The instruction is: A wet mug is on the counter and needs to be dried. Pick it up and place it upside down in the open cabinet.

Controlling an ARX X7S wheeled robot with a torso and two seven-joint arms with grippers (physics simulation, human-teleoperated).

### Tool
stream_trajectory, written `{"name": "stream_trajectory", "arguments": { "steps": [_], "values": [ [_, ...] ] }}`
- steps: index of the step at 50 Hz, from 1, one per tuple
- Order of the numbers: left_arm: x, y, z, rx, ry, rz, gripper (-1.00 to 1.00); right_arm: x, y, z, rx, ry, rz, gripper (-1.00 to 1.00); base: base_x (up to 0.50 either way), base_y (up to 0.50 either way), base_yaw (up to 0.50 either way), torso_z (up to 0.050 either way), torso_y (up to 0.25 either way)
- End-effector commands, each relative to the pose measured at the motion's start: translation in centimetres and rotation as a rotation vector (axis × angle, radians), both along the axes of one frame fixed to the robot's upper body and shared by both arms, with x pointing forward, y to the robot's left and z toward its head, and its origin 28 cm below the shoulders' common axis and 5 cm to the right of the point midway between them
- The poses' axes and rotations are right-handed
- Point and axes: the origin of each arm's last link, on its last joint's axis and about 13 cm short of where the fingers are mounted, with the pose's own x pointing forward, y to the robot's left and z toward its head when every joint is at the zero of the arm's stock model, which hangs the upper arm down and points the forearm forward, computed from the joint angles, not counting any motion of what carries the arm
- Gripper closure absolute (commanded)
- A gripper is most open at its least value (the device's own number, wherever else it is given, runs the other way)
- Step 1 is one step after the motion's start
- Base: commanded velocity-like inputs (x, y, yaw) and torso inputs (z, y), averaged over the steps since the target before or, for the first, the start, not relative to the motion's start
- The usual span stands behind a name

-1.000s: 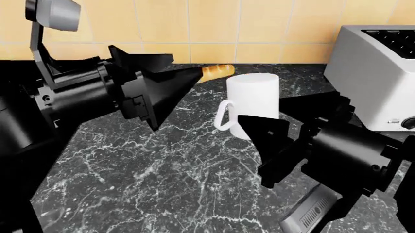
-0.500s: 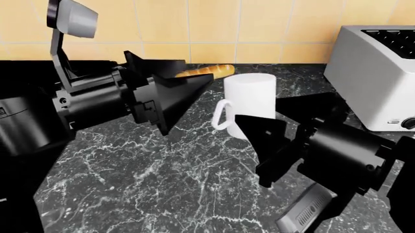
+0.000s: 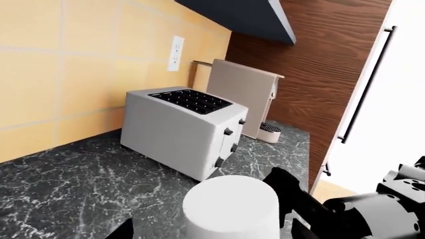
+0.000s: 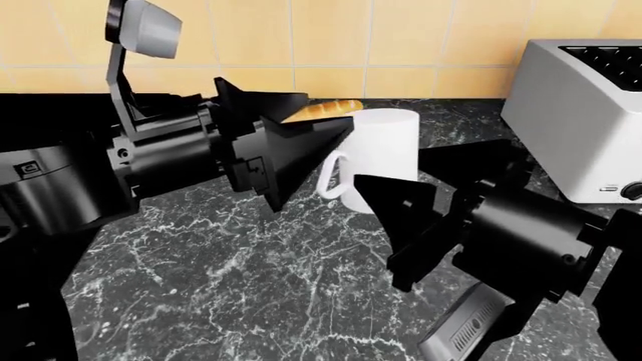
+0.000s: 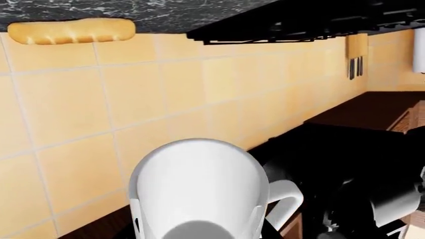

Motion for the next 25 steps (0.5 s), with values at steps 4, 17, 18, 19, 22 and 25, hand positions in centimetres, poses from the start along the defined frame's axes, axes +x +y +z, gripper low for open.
{"name": "stream_trajectory", "arguments": {
  "steps": [4, 17, 18, 19, 22, 25],
  "values": [
    [0.29, -0.79, 0.13, 0.002, -0.003, -0.025, -1.0, -0.24, 0.19, 0.25, 0.002, -0.047, 0.011, 1.0, 0.0, 0.0, 0.0, 0.0, 0.0],
    [0.73, -1.16, -0.41, 0.009, 0.002, -0.034, -1.0, -0.32, 0.5, 0.53, 0.021, -0.054, 0.019, 1.0, 0.0, 0.0, 0.0, 0.0, 0.001],
    [0.75, -1.18, -0.46, 0.009, 0.002, -0.035, -1.0, -0.32, 0.48, 0.53, 0.025, -0.054, 0.02, 1.0, 0.0, 0.0, 0.0, 0.0, 0.0],
    [0.78, -1.19, -0.52, 0.009, 0.002, -0.035, -1.0, -0.32, 0.46, 0.54, 0.026, -0.055, 0.019, 1.0, 0.0, 0.0, 0.0, 0.0, 0.0],
    [0.84, -1.26, -0.68, 0.012, 0.004, -0.037, -1.0, -0.34, 0.46, 0.57, 0.034, -0.056, 0.019, 1.0, 0.0, 0.0, 0.0, 0.0, 0.0],
    [0.88, -1.35, -0.69, 0.016, 0.002, -0.039, -1.0, -0.33, 0.46, 0.56, 0.037, -0.055, 0.019, 1.0, 0.0, 0.0, 0.0, 0.0, 0.0]
  ]
}}
